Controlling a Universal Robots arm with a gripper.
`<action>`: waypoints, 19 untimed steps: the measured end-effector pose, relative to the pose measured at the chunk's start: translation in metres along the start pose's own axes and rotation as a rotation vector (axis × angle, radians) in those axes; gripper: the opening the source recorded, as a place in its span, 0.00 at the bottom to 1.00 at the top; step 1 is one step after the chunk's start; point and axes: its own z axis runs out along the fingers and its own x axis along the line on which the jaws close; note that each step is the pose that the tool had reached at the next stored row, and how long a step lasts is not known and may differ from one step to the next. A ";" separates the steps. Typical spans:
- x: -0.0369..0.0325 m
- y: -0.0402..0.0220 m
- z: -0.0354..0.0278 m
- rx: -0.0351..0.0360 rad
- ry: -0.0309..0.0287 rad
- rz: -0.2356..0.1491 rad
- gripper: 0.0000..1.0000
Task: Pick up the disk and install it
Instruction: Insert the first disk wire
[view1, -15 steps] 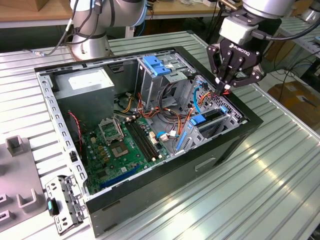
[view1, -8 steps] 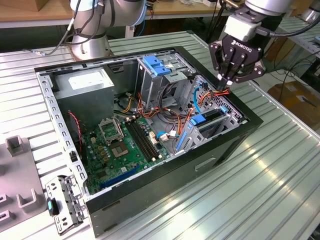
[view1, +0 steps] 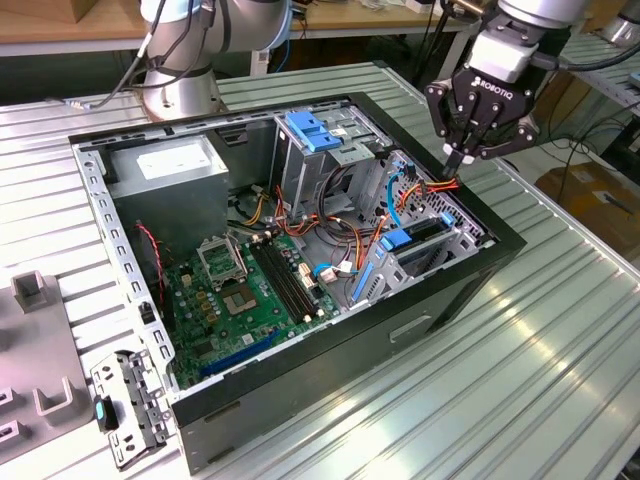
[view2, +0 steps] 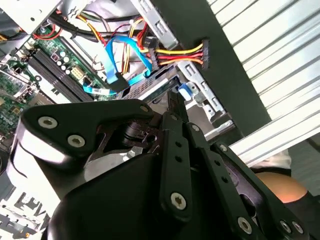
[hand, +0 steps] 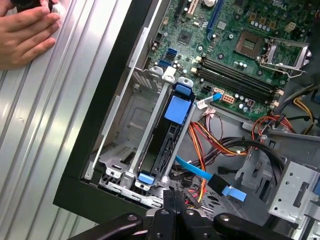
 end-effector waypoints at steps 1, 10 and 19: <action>0.0000 -0.0030 0.0000 -0.0002 0.0005 -0.001 0.11; -0.0056 -0.0221 -0.0002 -0.0022 0.0045 -0.002 0.11; -0.0056 -0.0223 -0.0002 -0.0022 0.0045 -0.002 0.11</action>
